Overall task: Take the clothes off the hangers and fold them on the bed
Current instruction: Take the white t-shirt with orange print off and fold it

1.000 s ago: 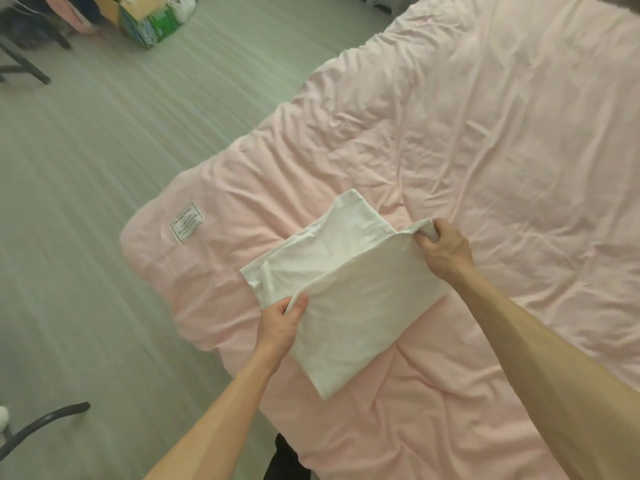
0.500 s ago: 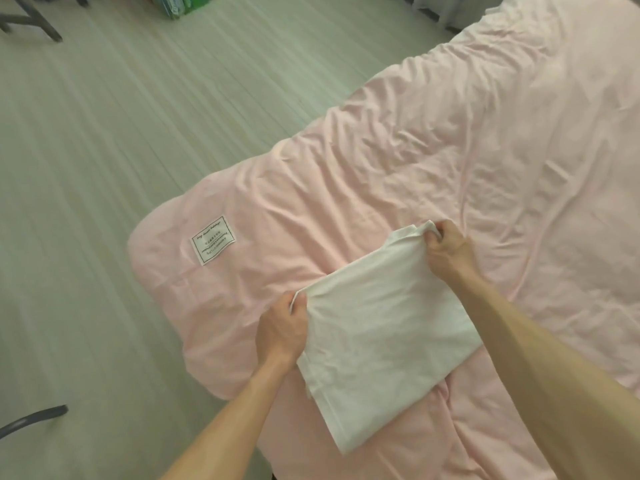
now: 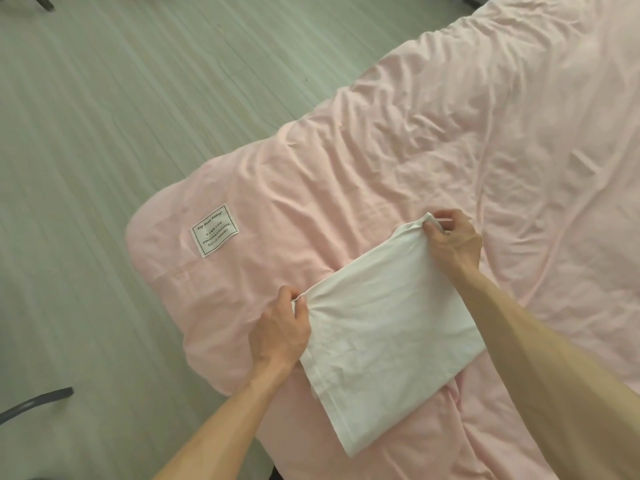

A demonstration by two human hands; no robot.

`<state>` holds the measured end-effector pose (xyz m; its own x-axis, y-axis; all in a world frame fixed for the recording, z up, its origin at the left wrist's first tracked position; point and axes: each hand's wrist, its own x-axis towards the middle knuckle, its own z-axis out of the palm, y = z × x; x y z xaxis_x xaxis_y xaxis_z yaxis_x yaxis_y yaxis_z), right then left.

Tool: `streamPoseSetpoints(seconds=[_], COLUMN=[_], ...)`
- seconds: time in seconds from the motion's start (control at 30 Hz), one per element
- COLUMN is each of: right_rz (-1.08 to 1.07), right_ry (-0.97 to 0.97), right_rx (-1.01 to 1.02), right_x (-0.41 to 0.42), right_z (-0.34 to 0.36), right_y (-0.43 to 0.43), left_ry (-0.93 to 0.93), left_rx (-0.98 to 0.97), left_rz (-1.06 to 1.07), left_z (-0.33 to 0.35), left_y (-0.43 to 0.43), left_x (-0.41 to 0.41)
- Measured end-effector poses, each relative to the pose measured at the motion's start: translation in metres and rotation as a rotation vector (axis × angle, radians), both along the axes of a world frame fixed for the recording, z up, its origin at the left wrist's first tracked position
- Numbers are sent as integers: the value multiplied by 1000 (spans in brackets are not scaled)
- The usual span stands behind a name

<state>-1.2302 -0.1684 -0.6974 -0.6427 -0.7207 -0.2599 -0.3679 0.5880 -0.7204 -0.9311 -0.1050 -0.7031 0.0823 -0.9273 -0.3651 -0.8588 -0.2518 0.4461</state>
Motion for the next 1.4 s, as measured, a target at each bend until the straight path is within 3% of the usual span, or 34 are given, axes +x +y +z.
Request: streamPoseSetpoints(seconds=[0.1,0.17,0.27,0.33,0.4,0.5,0.57,0.7,0.83,0.9,0.97,1.1,1.23,1.27,1.4], right_rz=[-8,-69,-134,-28,133,256,251,-8,-317,-388,-424,-385,-445,-479,-552], right_ry=[13,63,270,438,506,497,477,400,428,170,-127,-283,-752,-796,-615], right_rx=[-12,-59,-191,-235,-101,302,437,546,231,106,208,310,306,255,132], right_x=[-1,2,20,44,66,64,48,25,61,92,119,153,174,179,190], right_z=[0,2,2,-6,-18,-39,-48,-52,-30,-12,1,7,2,2,19], right_y=[0,4,37,72,108,146,164,194,218,227,235,248,254,255,271], left_ry=[-20,-78,-162,-74,-22,-159,-254,-294,-165,-108,-123,-75,84,151,274], left_rx=[5,-142,-484,-506,-405,-288,-229,-143,-140,-69,46,315,502,527,495], left_rz=[-11,-43,-328,-562,-720,-880,-918,-831,-557,-452,-409,-370,-354,-354,-432], left_z=[2,1,1,3,-3,-28,-40,-36,-6,11,24,34,31,37,53], left_y=[1,6,23,28,27,13,1,-5,-13,-24,-32,-50,-62,-59,-38], left_x=[-3,-4,-17,-41,-68,-78,-62,-40,-37,-36,-33,-25,-15,-14,-2])
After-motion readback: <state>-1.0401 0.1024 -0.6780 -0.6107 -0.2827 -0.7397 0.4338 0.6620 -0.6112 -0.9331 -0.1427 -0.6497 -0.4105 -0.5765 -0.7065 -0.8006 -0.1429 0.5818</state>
